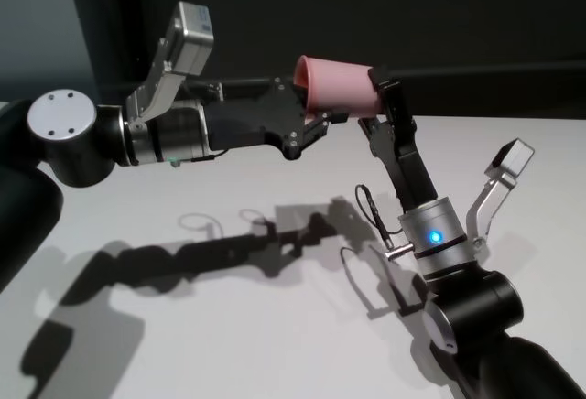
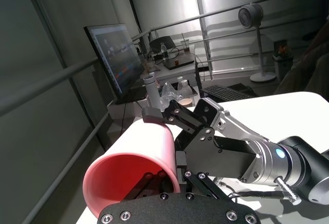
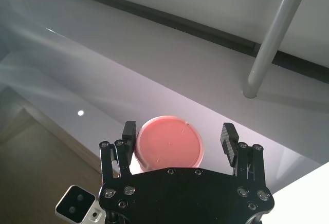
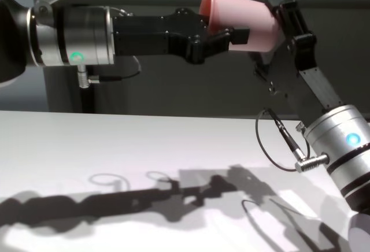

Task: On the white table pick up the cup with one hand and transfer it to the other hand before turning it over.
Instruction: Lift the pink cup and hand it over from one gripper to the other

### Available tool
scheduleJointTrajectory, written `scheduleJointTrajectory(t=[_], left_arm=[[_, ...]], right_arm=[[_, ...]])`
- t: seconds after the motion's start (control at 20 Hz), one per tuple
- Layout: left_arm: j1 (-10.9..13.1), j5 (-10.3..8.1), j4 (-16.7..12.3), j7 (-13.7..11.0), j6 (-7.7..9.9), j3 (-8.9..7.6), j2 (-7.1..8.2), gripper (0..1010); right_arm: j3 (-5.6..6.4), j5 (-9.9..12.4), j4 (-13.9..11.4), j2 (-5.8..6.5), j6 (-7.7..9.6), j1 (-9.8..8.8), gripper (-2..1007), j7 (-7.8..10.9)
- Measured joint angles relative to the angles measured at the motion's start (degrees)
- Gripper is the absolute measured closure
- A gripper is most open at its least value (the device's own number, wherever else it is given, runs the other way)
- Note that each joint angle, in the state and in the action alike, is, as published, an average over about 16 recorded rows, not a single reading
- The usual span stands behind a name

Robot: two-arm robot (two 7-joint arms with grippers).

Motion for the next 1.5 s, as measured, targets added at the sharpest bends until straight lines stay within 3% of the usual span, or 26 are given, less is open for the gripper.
scheduleJointTrajectory(t=[0.9, 1.5], left_arm=[[0.0, -0.01, -0.01, -0.01, -0.01, 0.0, -0.03, 968], [0.0, -0.01, -0.04, -0.02, -0.01, 0.0, -0.05, 968]], right_arm=[[-2.91, 0.85, 0.54, 0.97, -0.48, 1.01, 4, 0.61], [-4.09, 2.03, -0.2, 1.89, -1.0, 0.87, 3, 0.47]])
